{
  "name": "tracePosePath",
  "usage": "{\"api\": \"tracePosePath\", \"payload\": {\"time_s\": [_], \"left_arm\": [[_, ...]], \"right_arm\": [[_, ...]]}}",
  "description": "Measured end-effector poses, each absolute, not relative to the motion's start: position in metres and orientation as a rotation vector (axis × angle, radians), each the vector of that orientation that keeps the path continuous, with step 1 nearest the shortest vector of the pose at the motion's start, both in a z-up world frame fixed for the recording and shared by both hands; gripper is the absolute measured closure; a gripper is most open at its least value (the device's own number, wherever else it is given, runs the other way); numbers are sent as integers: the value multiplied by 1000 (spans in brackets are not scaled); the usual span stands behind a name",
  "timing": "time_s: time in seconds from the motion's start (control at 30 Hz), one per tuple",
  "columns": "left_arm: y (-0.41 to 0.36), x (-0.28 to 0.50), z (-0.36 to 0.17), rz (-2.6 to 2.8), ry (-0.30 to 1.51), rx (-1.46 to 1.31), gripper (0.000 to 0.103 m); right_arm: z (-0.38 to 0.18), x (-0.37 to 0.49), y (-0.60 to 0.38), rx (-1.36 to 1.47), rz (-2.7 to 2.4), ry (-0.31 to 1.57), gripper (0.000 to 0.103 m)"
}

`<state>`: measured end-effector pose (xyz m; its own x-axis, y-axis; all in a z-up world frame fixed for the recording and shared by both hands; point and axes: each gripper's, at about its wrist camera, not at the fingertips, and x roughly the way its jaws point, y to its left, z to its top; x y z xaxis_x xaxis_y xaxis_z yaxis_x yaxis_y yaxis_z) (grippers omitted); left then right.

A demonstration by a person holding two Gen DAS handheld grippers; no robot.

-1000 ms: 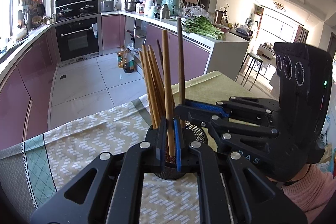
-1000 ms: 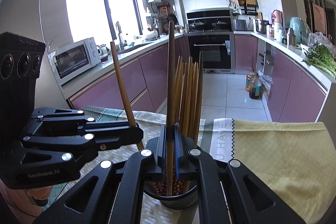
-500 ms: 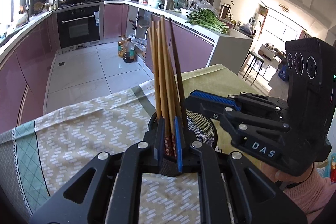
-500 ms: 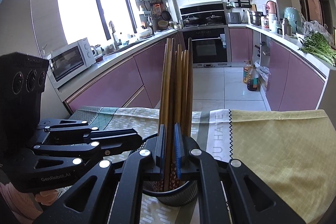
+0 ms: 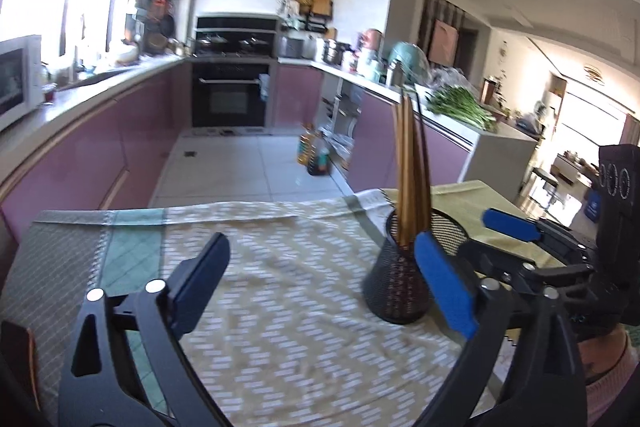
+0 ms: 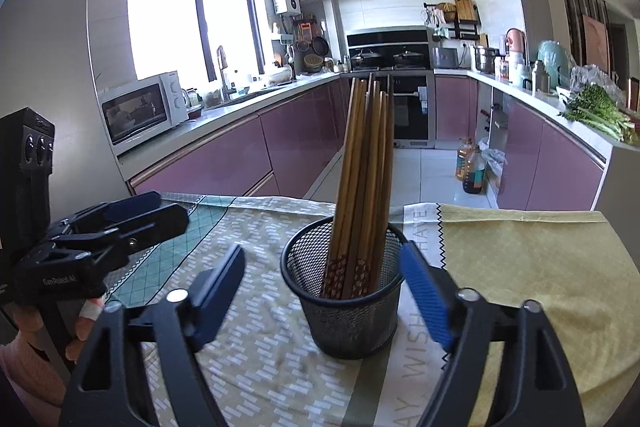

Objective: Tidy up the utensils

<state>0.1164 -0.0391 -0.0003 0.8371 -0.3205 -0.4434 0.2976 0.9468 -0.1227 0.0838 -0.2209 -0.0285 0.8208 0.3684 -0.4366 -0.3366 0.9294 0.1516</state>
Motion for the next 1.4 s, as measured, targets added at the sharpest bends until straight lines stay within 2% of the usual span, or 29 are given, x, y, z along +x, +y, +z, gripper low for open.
{"api": "tracePosePath", "payload": {"time_s": [0.13, 0.73, 1.4], "left_arm": [[-28, 95, -1, -249, 426, -28, 6], [-1, 24, 1, -87, 281, -35, 6], [-2, 6, 10, -61, 229, -24, 6]], "right_arm": [[-31, 70, -215, 55, 359, 436, 7], [-29, 29, -201, 37, 295, 289, 7], [-23, 20, -202, 48, 251, 241, 7]]}}
